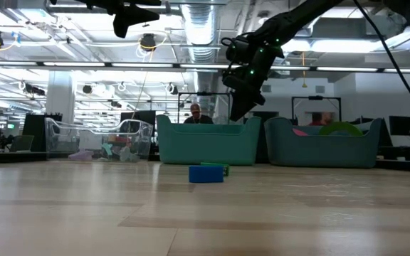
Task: Pick and place Stapler, Stapler remover, tape
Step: Put the green stapler into the green bin
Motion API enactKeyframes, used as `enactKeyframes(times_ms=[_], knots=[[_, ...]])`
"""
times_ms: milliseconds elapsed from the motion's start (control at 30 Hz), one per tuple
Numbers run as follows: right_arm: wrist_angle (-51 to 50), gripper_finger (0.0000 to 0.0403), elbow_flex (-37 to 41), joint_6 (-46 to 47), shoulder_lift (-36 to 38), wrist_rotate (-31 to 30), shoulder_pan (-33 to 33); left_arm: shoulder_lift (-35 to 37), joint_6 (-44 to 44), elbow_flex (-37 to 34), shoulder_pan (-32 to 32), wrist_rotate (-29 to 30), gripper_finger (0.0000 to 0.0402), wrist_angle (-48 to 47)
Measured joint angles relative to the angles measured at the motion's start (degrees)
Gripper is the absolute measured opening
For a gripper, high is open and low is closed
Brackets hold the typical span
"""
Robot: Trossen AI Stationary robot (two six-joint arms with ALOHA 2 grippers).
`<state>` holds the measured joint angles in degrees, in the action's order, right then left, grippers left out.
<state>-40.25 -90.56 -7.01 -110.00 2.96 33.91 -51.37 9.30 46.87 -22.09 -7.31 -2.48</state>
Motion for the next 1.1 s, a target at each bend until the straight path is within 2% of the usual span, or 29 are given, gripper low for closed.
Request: enactKeyframes(times_ms=[233,400,800,1100], knots=[[-0.1,0.0146,0.0,-0.7,0.1,0.1,-0.7,0.0,0.0,0.0,0.0,0.0,0.0181,0.0],[-0.1,0.0170,0.0,-1.9,2.1,0.2,-2.3,0.0,0.0,0.0,0.0,0.0,0.0181,0.0],[-2.9,0.0148,-0.1,-2.1,12.6,1.6,-10.0,0.0,0.0,0.0,0.0,0.0,0.0181,0.0],[-6.9,0.0128,-0.1,-5.0,17.1,1.7,-18.5,0.0,0.0,0.0,0.0,0.0,0.0181,0.0]])
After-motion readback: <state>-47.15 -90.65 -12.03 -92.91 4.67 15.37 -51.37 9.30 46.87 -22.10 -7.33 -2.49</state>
